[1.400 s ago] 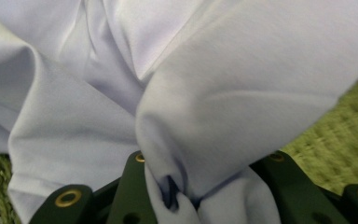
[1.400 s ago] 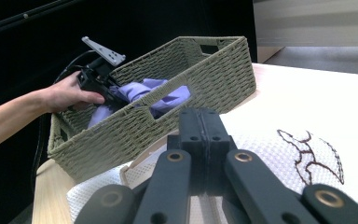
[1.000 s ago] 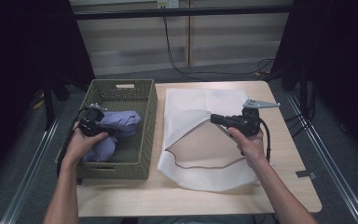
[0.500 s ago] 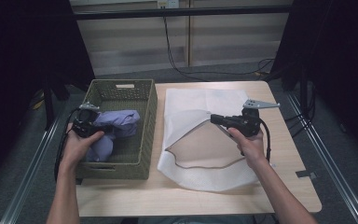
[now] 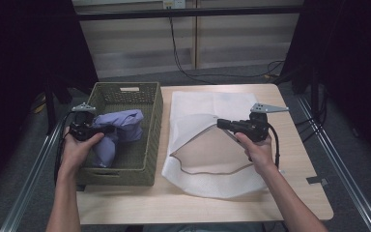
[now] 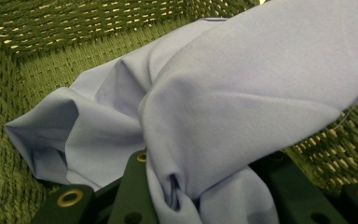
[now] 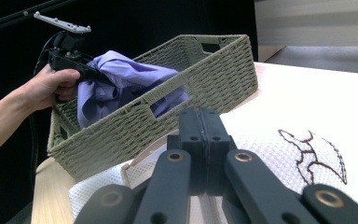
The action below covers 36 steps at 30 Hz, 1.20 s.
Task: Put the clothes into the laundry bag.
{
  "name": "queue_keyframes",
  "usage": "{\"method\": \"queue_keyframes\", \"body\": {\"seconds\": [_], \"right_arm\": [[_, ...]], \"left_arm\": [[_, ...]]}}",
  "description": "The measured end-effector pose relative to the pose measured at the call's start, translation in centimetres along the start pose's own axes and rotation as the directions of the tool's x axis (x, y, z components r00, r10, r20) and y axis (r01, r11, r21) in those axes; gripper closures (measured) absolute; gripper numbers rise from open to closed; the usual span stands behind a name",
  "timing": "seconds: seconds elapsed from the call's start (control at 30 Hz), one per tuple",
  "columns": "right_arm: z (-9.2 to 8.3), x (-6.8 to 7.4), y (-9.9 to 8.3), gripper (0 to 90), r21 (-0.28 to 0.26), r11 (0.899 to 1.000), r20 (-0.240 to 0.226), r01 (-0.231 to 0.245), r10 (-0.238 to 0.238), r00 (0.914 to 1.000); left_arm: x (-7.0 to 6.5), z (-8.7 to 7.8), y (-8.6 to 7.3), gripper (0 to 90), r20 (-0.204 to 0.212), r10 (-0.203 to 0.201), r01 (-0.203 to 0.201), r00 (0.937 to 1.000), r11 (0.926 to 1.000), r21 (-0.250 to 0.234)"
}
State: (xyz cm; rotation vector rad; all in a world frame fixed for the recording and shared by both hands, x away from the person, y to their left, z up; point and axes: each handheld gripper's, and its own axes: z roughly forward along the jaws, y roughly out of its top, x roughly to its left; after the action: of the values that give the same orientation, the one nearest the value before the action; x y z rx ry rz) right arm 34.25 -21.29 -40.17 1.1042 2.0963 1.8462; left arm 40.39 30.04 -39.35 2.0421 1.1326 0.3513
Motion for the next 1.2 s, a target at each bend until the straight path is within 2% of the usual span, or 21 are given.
{"method": "queue_keyframes", "body": {"seconds": [0.03, 0.07, 0.17, 0.33, 0.5, 0.63, 0.7, 0.9, 1.2], "right_arm": [[0.1, 0.0, 0.0, 90.0, 0.001, 1.000, -0.002, 0.005, -0.005, 1.0000], [0.1, 0.0, 0.0, 90.0, 0.001, 1.000, -0.001, 0.003, -0.003, 1.0000], [0.1, 0.0, -0.1, 90.0, 0.002, 1.000, -0.002, 0.002, -0.002, 1.0000], [-0.1, 0.0, 0.0, 90.0, -0.002, 1.000, -0.002, 0.002, -0.002, 1.0000], [-0.2, 0.0, 0.0, 90.0, -0.008, 1.000, -0.003, 0.003, -0.003, 1.0000], [-0.1, 0.1, 0.0, 90.0, -0.006, 1.000, -0.003, 0.005, -0.005, 1.0000], [-0.1, 0.1, 0.0, 90.0, -0.006, 1.000, -0.004, 0.006, -0.006, 1.0000], [-0.1, 0.1, -0.1, 90.0, -0.003, 1.000, -0.004, 0.004, -0.004, 1.0000], [-0.1, 0.1, -0.1, 90.0, -0.005, 1.000, -0.004, 0.002, -0.002, 1.0000]], "left_arm": [[0.1, -0.1, 0.0, 71.8, 0.006, 0.002, -0.002, 1.0000, 1.0000, 0.001], [0.1, -0.2, 0.1, 71.8, 0.003, -0.005, 0.005, 1.0000, 0.9997, -0.025], [0.0, -0.4, 0.2, 71.8, 0.009, -0.009, 0.009, 0.9999, 0.9993, -0.036], [-0.2, -1.0, 0.6, 72.0, -0.003, 0.000, 0.000, 1.0000, 0.9979, -0.065], [-0.2, -1.9, 0.9, 71.9, 0.003, -0.002, 0.002, 1.0000, 0.9939, -0.110], [-0.2, -3.0, 1.1, 71.9, 0.009, -0.009, 0.011, 0.9999, 0.9869, -0.161], [-0.1, -3.2, 1.2, 71.9, 0.005, -0.004, 0.005, 1.0000, 0.9862, -0.165], [-0.1, -4.0, 1.3, 72.0, 0.011, -0.028, 0.029, 0.9996, 0.9776, -0.208], [-0.3, -5.3, 1.7, 71.9, 0.003, -0.017, 0.017, 0.9999, 0.9624, -0.271]]}}
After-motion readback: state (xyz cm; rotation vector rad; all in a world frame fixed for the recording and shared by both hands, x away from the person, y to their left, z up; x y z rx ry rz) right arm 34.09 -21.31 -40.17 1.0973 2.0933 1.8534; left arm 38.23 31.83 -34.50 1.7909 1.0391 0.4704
